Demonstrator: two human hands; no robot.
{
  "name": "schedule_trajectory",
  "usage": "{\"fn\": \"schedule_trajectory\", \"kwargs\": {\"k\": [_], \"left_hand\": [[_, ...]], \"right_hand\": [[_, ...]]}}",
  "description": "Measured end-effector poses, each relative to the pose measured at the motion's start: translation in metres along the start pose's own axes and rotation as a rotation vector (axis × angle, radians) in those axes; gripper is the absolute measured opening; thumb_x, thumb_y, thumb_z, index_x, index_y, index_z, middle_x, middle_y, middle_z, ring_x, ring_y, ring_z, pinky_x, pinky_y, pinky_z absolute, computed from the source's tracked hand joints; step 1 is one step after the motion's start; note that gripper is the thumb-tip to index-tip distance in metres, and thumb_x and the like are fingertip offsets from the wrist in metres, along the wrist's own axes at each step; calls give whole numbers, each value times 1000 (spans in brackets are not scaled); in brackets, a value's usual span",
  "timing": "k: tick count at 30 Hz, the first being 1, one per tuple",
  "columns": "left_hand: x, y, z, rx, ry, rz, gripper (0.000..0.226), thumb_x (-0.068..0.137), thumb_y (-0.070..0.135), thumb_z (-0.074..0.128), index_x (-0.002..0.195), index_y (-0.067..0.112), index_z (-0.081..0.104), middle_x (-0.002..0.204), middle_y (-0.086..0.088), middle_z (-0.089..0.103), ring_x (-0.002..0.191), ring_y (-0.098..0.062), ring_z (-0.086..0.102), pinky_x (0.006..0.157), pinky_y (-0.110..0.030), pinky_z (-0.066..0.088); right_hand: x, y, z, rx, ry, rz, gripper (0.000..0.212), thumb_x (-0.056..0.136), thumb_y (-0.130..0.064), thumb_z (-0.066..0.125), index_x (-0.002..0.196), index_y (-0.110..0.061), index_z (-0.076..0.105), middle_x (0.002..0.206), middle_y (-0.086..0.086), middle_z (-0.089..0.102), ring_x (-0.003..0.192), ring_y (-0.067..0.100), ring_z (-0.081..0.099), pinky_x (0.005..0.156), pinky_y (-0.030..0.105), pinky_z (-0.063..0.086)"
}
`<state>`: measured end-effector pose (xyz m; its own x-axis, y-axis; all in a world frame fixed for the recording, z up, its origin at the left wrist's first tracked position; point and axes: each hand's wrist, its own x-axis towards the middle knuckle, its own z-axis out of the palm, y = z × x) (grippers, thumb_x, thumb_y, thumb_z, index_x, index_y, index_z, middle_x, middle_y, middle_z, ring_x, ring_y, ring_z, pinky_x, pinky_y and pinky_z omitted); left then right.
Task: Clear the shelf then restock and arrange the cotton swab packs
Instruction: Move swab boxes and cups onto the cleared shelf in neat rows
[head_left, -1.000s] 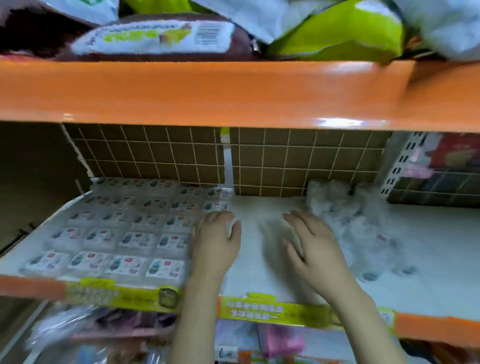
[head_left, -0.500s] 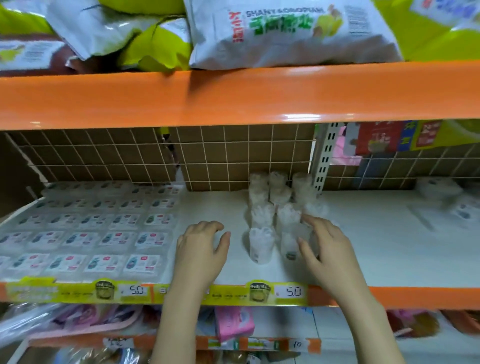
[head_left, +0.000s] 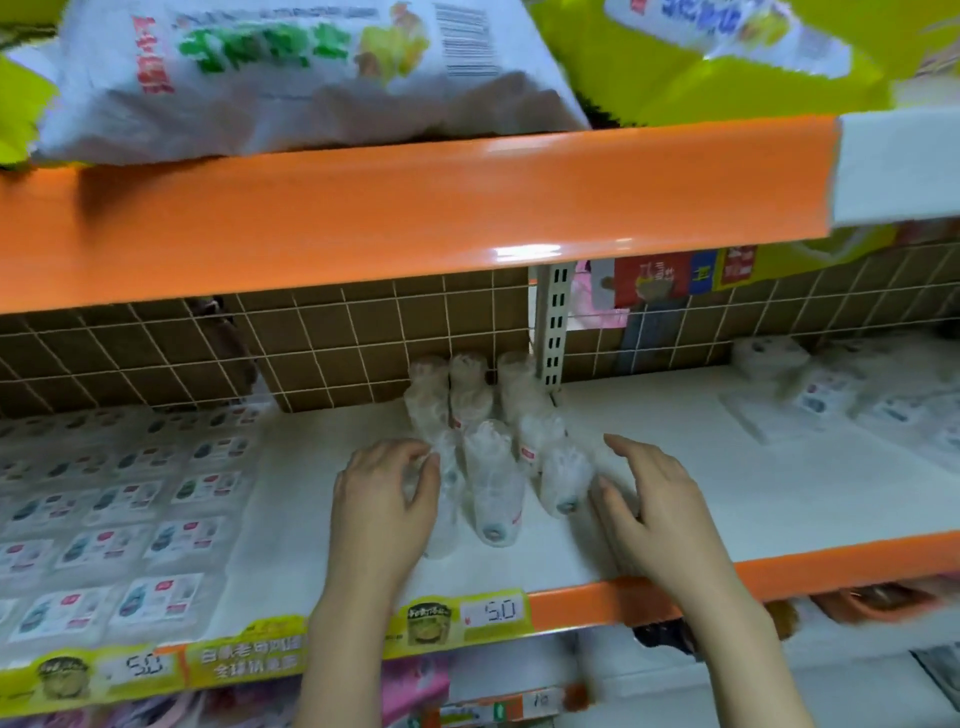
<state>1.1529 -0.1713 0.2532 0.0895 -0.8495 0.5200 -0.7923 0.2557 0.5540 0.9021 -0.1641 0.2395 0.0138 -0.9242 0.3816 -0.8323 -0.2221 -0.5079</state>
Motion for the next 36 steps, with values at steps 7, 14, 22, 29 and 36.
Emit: {"fn": "schedule_trajectory", "kwargs": {"k": [7, 14, 22, 29, 36], "left_hand": [[-1, 60, 56, 69, 59, -15, 35, 82, 35, 42, 85, 12, 69, 88, -6, 69, 82, -30, 60, 73, -30, 39], [-11, 173, 147, 12, -56, -45, 38, 85, 34, 49, 110, 11, 65, 103, -7, 67, 95, -28, 61, 81, -31, 43], [-37, 196, 194, 50, -276, -109, 41, 87, 26, 64, 126, 16, 56, 113, -5, 65, 100, -24, 62, 83, -35, 48], [-20, 188, 199, 54, -257, -161, 31, 88, 25, 62, 117, 14, 62, 107, -6, 68, 94, -25, 63, 78, -31, 48], [-14, 211, 225, 35, -263, -159, 27, 89, 31, 59, 114, 21, 63, 110, 2, 67, 96, -20, 62, 80, -30, 48]], "right_hand": [[10, 81, -39, 34, -127, 6, 47, 90, -35, 45, 134, -19, 48, 134, -1, 52, 123, 19, 46, 103, 34, 36], [11, 178, -104, -4, -194, 17, 50, 88, -40, 41, 133, -19, 50, 133, -1, 53, 122, 18, 47, 101, 33, 37], [12, 224, -121, 2, -236, 52, 54, 85, -40, 38, 131, -16, 52, 129, 2, 57, 118, 21, 50, 97, 33, 39], [25, 226, -120, -28, -261, 25, 52, 86, -40, 38, 132, -19, 50, 129, 0, 57, 115, 19, 50, 96, 33, 41], [35, 253, -138, -16, -224, 30, 51, 86, -38, 39, 132, -18, 51, 130, 2, 56, 117, 22, 50, 97, 35, 41]]}}
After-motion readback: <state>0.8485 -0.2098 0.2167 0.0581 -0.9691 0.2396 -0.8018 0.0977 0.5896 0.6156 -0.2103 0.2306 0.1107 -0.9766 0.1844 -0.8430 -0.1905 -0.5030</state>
